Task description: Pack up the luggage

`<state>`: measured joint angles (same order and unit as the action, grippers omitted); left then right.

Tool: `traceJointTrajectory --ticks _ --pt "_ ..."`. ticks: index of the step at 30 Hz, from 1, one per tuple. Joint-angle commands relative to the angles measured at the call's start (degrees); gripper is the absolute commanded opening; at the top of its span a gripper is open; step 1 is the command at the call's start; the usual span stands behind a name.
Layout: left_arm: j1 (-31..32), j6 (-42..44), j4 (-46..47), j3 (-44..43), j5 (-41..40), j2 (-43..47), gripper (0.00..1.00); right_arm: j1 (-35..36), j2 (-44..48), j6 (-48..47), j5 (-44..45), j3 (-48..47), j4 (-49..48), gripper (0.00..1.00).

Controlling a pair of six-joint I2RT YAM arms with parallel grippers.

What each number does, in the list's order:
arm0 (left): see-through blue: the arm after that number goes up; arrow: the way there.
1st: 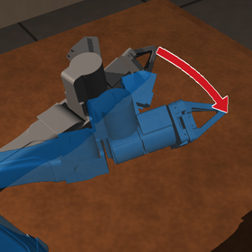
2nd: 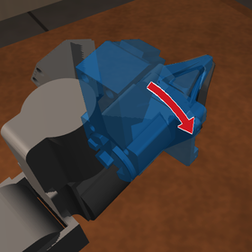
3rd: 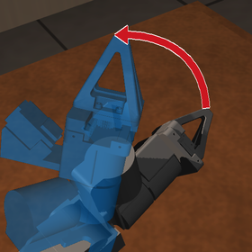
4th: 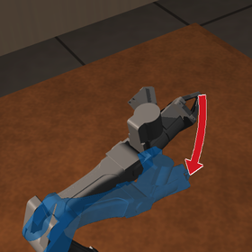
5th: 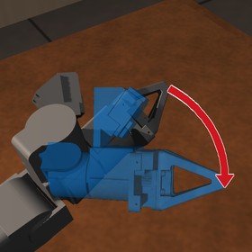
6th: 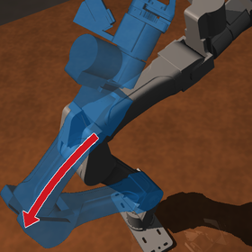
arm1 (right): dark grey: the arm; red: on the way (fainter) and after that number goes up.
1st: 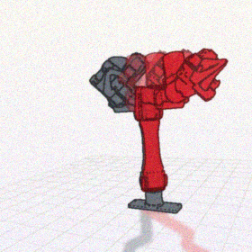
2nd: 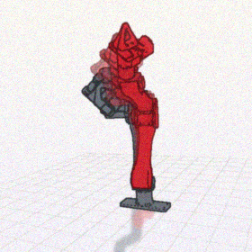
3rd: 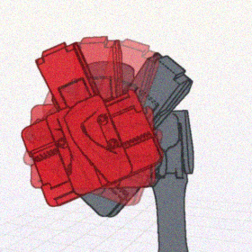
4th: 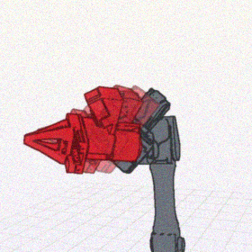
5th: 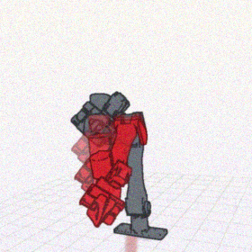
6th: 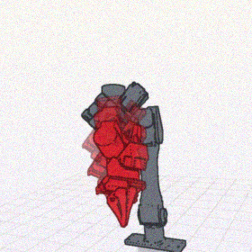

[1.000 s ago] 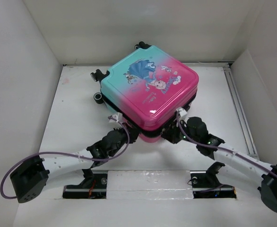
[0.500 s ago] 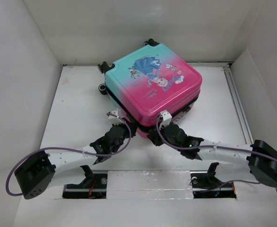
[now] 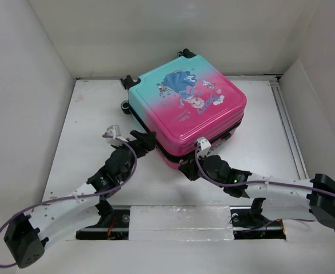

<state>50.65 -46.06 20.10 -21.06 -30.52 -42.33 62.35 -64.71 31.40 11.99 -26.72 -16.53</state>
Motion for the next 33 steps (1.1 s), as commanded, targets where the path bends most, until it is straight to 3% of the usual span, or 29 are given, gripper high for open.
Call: traceJointTrajectory --ticks 1,6,11,19,23,27,33 --pt "-7.9 -1.4 2.7 -5.2 -1.8 0.2 0.91 2.2 3.2 0.5 -6.6 -0.4 -3.5 0.00" --pt "-31.9 -7.9 6.7 -13.1 12.7 -10.5 1.00 2.7 3.2 0.5 -8.2 -0.4 -2.8 0.00" --pt "-45.9 -13.5 12.6 -22.7 28.5 -28.4 1.00 2.7 2.7 0.0 -10.2 -0.4 -2.3 0.00" --pt "-49.9 -14.3 7.9 -46.6 41.6 -53.0 1.00 3.2 0.3 -0.6 -12.2 -0.4 -3.5 0.00" --pt "-50.6 -17.9 13.2 -50.4 45.0 -61.1 1.00 3.8 -0.2 -0.6 -12.3 -0.4 -3.5 0.00" --pt "-50.6 -19.2 12.4 -54.3 47.6 -65.4 1.00 3.8 -0.2 -0.6 -12.8 0.3 -4.0 0.00" --pt "-50.0 -25.8 20.1 -56.7 52.1 -71.3 1.00 3.8 -0.2 -0.1 -12.2 0.3 -3.2 0.00"
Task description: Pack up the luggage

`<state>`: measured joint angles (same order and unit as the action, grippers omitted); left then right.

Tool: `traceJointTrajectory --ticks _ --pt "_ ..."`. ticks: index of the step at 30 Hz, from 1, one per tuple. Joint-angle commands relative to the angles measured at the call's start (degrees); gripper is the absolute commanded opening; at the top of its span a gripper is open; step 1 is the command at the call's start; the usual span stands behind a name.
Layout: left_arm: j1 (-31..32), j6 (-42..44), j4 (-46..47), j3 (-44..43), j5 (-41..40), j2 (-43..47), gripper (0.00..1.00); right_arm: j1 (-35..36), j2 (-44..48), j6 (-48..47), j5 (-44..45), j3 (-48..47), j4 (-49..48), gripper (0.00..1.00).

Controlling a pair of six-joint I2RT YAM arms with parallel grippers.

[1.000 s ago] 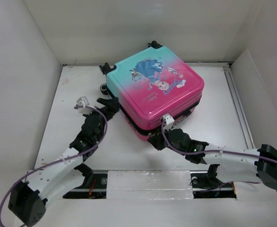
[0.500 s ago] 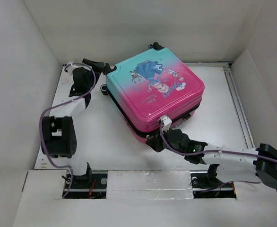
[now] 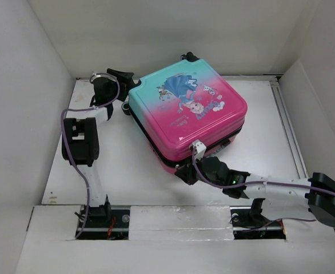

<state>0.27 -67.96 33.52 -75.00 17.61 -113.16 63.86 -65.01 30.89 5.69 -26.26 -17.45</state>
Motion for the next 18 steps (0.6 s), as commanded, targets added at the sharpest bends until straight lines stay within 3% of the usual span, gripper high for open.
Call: traceJointTrajectory --ticks 1,4,6,7,10,14,18 --pt "1.0 -4.5 7.3 -2.8 3.9 -1.3 1.00 2.3 -0.5 0.9 -5.9 -0.2 -2.3 0.00" --pt "1.6 -6.1 10.4 -3.4 3.2 -2.3 0.90 2.3 -0.6 1.4 -5.9 -0.2 -2.3 0.00" --pt "2.2 -8.5 14.4 -3.4 3.2 -2.9 0.84 2.3 0.8 1.4 -5.9 -0.2 -0.8 0.23" --pt "2.2 -9.4 15.8 -3.4 3.2 -2.9 0.79 2.3 1.6 1.4 -4.7 -0.2 1.1 0.30" --pt "2.2 -12.2 20.3 -2.9 3.2 -4.3 0.76 2.3 6.5 0.4 -3.0 -0.2 4.8 0.41" --pt "2.2 -13.7 24.2 -1.8 2.7 -4.9 0.49 1.8 11.6 -0.2 -0.1 -0.2 10.8 0.49" --pt "2.2 -14.3 27.0 -0.4 2.7 -4.3 0.03 -0.9 15.8 1.1 1.2 2.4 13.0 0.53"
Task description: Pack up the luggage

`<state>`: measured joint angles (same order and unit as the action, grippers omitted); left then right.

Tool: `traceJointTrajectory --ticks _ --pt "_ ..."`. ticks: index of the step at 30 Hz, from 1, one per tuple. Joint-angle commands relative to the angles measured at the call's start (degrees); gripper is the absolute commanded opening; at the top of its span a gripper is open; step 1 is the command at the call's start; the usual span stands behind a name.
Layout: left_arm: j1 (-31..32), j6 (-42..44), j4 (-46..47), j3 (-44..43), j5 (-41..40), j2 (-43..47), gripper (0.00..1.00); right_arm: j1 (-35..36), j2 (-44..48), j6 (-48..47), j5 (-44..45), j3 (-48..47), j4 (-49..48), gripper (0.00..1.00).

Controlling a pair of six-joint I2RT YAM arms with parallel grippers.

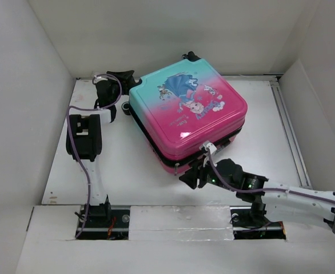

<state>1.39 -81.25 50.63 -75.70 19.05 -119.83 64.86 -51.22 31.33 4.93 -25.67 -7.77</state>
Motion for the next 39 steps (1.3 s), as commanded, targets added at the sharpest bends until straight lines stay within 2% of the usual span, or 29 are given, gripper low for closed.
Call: traceJointTrajectory --ticks 1,4,6,8,11,13,17,19,21,22,25,26,29,31,37,39 --pt "1.1 -1.0 11.0 0.8 1.3 2.4 0.00 -2.8 2.7 0.7 1.4 2.5 3.8 0.51" --pt "1.1 1.1 12.0 3.9 0.7 5.3 0.00 -6.1 4.2 1.9 0.9 4.0 4.4 0.37" --pt "0.6 2.2 13.6 7.2 0.7 7.0 0.00 -7.9 4.7 3.3 0.9 4.8 5.2 0.18" --pt "0.0 4.0 15.3 10.5 0.7 10.6 0.00 -10.2 4.7 3.3 0.9 5.5 5.7 0.11" --pt "-1.1 5.6 16.4 17.9 0.1 16.2 0.00 -14.2 2.7 2.4 0.9 6.1 5.0 0.12" --pt "-1.1 7.0 17.9 24.2 -1.5 19.4 0.00 -17.4 -0.5 -0.1 -0.7 5.5 0.9 0.12" --pt "-1.1 8.5 19.0 33.1 -2.8 28.1 0.00 -28.8 -9.0 -5.0 -9.4 2.2 -3.8 0.12" --pt "-1.1 9.0 18.2 36.3 -3.3 34.2 0.00 -31.8 -12.2 -7.3 -11.2 -0.6 -5.4 0.12" --pt "-1.1 9.7 16.2 39.6 -4.6 40.8 0.00 -36.0 -14.1 -8.6 -15.0 -4.3 -5.9 0.17" --pt "-1.1 10.4 13.6 40.1 -4.6 43.0 0.00 -37.0 -14.8 -9.2 -15.6 -5.5 -5.9 0.23" --pt "-1.1 13.0 5.4 39.1 -5.2 50.4 0.00 -39.2 -16.1 -10.5 -17.9 -8.3 -5.3 0.32" --pt "-1.1 14.1 2.7 38.2 -5.2 51.9 0.00 -40.0 -16.1 -10.5 -17.9 -9.0 -4.7 0.32" --pt "-1.1 18.6 -5.9 35.4 -7.4 56.3 0.00 -40.5 -12.2 -11.1 -17.3 -7.1 -3.0 0.34" --pt "-1.1 19.8 -8.1 35.4 -9.5 57.8 0.00 -40.5 -9.3 -11.1 -15.3 -5.5 -1.0 0.35" --pt "-1.1 20.3 -7.4 40.7 -11.7 59.8 0.00 -41.1 6.6 -10.6 -14.7 -0.6 8.5 0.36" --pt "-1.1 20.3 -6.7 41.3 -12.3 57.5 0.00 -40.6 9.5 -10.1 -14.2 1.0 9.3 0.36"
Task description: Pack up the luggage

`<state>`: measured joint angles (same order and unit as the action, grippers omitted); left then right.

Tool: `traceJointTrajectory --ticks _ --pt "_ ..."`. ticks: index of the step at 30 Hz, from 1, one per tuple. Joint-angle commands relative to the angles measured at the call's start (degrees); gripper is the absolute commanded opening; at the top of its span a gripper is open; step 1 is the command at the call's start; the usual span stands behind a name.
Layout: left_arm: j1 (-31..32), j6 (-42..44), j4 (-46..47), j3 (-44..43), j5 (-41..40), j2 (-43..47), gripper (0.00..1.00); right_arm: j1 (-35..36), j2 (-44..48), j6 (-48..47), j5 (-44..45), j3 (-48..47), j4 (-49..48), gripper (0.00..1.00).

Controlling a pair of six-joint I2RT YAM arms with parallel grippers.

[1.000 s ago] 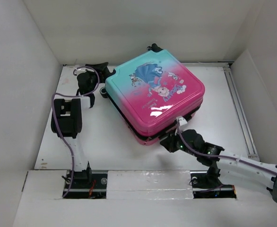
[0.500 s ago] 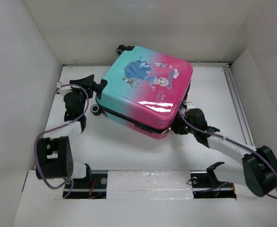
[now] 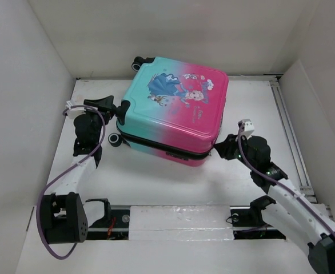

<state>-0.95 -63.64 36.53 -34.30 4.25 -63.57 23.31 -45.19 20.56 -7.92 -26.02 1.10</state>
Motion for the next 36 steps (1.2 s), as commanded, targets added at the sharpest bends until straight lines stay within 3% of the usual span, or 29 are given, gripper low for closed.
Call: traceJointTrajectory --ticks 1,3,15,23,29,36 --pt "1.2 2.7 7.9 -0.1 2.5 0.5 0.00 0.9 5.2 0.7 -2.2 2.0 0.4 0.36" --pt "1.2 2.7 9.2 0.6 2.5 -1.5 0.00 0.9 5.7 0.7 -8.3 3.6 -4.5 0.36" --pt "0.7 2.7 11.4 1.6 1.9 -6.2 0.00 1.6 -0.9 -0.5 -12.2 7.3 -15.3 0.45" --pt "0.7 2.2 12.0 2.2 2.4 -6.7 0.00 1.6 -3.8 0.0 -14.8 6.1 -13.8 0.47" --pt "0.7 0.5 12.7 1.7 5.2 -5.6 0.00 1.6 3.3 2.4 -16.5 8.7 -10.9 0.55" --pt "0.7 0.4 8.4 -1.7 6.4 0.2 0.00 1.6 4.5 2.4 -14.6 6.5 -4.0 0.56"
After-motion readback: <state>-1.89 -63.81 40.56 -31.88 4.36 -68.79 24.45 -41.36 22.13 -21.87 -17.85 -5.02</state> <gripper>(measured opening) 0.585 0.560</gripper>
